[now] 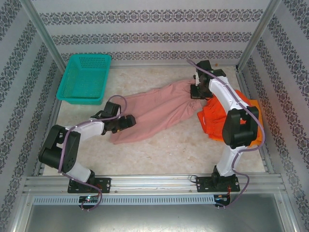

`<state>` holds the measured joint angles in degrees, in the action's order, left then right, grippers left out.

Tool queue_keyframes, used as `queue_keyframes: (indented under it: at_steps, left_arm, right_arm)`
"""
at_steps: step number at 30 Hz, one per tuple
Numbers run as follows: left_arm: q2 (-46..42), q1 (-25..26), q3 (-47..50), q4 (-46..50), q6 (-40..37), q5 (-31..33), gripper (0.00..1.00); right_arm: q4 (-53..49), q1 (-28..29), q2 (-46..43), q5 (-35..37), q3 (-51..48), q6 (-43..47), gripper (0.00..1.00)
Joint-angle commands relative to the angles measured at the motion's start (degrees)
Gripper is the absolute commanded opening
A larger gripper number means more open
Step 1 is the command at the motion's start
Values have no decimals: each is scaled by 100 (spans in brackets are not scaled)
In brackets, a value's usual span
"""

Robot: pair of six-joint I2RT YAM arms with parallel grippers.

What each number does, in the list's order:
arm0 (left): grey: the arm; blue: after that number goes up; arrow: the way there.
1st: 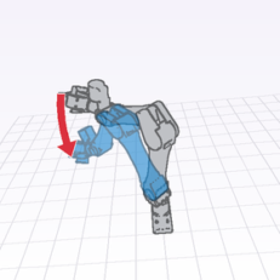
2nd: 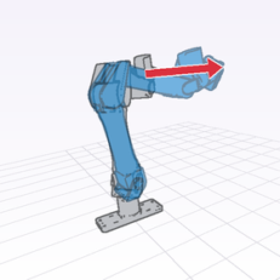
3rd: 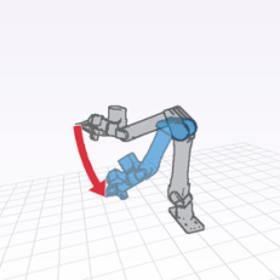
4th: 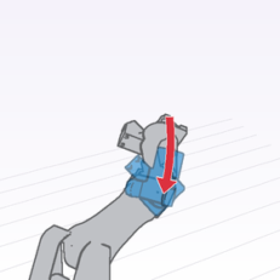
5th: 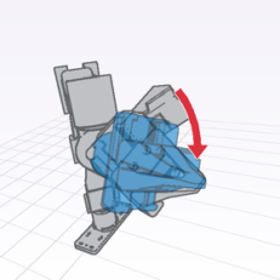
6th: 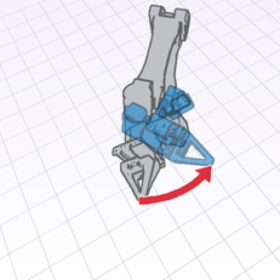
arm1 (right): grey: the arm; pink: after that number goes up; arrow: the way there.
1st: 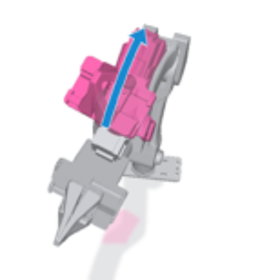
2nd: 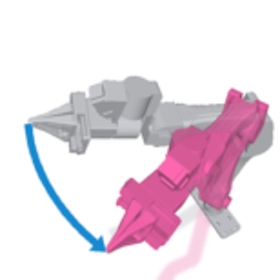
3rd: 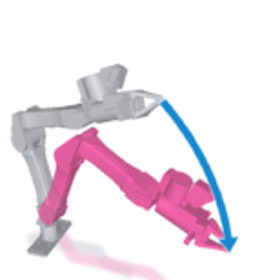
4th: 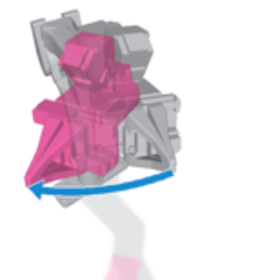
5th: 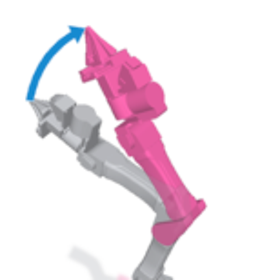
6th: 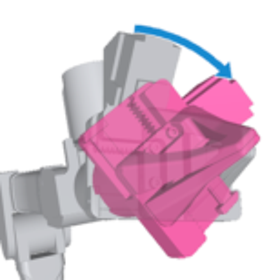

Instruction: Fold and stack the shorts

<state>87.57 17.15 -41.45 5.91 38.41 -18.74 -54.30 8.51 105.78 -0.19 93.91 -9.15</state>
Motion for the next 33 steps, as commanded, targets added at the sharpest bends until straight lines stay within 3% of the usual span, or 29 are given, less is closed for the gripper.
queue_keyframes:
  at_steps: [1,6,12,20,22,25,26,27,29,33]
  left_arm:
    - [-553,-50,26,299,175,-72,85]
    - [-1274,-57,-10,446,178,82,88]
    - [-1464,-58,154,392,243,87,88]
    - [-1495,-60,472,159,431,106,88]
    - [-1506,-57,556,84,473,115,88]
    - [-1511,-57,638,23,511,143,88]
    - [-1514,-55,668,-6,532,140,88]
    - [-1530,-56,696,-37,542,127,88]
    - [-1576,-60,741,-119,554,114,89]
    - [-1831,-65,856,-328,684,153,90]
  right_arm:
    - [-616,-51,-370,1342,269,660,0]
    - [-1087,23,-463,2396,707,1088,0]
    - [-2105,505,-13,3310,1898,1179,0]
    - [-4191,1748,1661,3726,4618,-29,0]
    - [-4392,2114,2086,3332,5182,-413,0]
    - [-4130,2693,2539,2594,5356,-798,9]
    - [-3912,2863,2680,2099,5345,-808,19]
    - [-3722,3017,2806,1611,5340,-864,36]
    - [-3549,3185,3056,497,5629,-839,54]
    - [-2937,3105,2738,-1214,5616,-1063,71]
